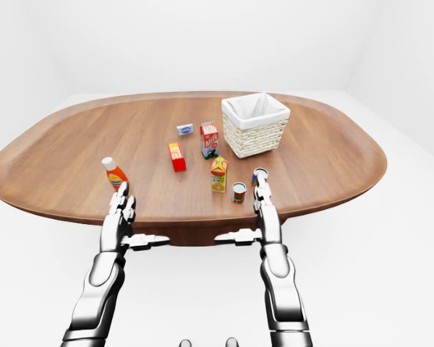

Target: Pick up the orange juice, and put it in the basket.

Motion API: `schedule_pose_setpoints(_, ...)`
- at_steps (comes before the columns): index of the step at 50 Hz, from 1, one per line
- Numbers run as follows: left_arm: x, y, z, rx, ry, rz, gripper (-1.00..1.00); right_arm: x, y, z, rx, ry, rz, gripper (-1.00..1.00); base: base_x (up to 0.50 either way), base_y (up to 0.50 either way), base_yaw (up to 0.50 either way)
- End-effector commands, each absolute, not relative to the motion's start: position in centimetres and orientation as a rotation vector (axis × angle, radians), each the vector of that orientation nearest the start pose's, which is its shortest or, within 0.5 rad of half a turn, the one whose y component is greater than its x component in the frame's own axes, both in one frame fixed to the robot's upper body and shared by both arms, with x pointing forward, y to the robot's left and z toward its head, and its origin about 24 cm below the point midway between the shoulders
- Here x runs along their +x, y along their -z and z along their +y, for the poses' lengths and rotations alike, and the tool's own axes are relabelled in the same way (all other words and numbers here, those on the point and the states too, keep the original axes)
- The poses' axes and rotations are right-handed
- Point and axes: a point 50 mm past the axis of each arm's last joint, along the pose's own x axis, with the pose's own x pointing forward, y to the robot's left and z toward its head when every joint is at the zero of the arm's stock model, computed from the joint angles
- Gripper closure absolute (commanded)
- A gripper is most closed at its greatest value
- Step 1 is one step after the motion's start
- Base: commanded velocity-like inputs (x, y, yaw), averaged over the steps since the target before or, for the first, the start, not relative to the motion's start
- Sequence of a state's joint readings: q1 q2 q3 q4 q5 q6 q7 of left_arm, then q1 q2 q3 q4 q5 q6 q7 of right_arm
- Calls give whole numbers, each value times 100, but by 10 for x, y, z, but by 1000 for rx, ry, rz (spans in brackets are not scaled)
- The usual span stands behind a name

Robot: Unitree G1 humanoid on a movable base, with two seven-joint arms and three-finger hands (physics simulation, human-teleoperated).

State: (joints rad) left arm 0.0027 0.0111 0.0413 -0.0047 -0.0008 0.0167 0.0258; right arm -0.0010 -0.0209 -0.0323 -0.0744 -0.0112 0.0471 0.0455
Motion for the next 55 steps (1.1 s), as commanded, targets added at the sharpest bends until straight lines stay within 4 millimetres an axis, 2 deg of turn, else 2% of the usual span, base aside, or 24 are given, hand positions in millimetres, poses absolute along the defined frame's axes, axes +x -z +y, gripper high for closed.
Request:
schedule_pose_setpoints(1,253,-41,164,-31,-100,-14,-100,254,-59,-159,-42,-11,-42,-100,0,0,0)
schedule_pose_setpoints(4,253,-41,164,0,-107,-11,-100,254,-60,-159,-43,-12,-43,-100,0,0,0)
schedule_pose_setpoints(9,253,-43,165,-3,-109,-50,-100,254,-73,-160,-55,0,-85,-100,0,0,0)
schedule_pose_setpoints(12,253,-40,166,-14,-138,-47,-100,253,-82,-160,-81,4,-139,-100,0,0,0)
schedule_pose_setpoints(14,254,-40,166,42,-130,-43,-100,251,-91,-159,-44,2,-171,-100,0,0,0)
schedule_pose_setpoints(16,254,-38,166,28,-132,-37,-100,249,-105,-161,-61,23,-234,-100,0,0,0)
schedule_pose_setpoints(17,238,-119,172,35,-127,-285,-100,249,-111,-162,-58,34,-262,-100,0,0,0)
schedule_pose_setpoints(18,224,-167,175,34,-132,-504,-100,248,-115,-162,-79,36,-285,-100,0,0,0)
schedule_pose_setpoints(19,219,-179,176,35,-139,-562,-100,248,-118,-163,-85,38,-297,-100,0,0,0)
schedule_pose_setpoints(24,231,-167,183,78,-160,-499,-100,246,-126,-168,-83,52,-311,-100,0,0,0)
schedule_pose_setpoints(33,225,-174,186,77,-142,-530,-100,237,-141,-161,-136,6,-379,-100,0,0,0)
schedule_pose_setpoints(39,228,-171,191,76,-143,-513,-100,232,-154,-161,-153,2,-436,-100,0,0,0)
schedule_pose_setpoints(47,227,-169,191,77,-142,-504,-100,230,-158,-160,-161,-5,-454,-100,0,0,0)
schedule_pose_setpoints(55,227,-167,190,84,-139,-497,-100,224,-171,-160,-192,-3,-516,-100,0,0,0)
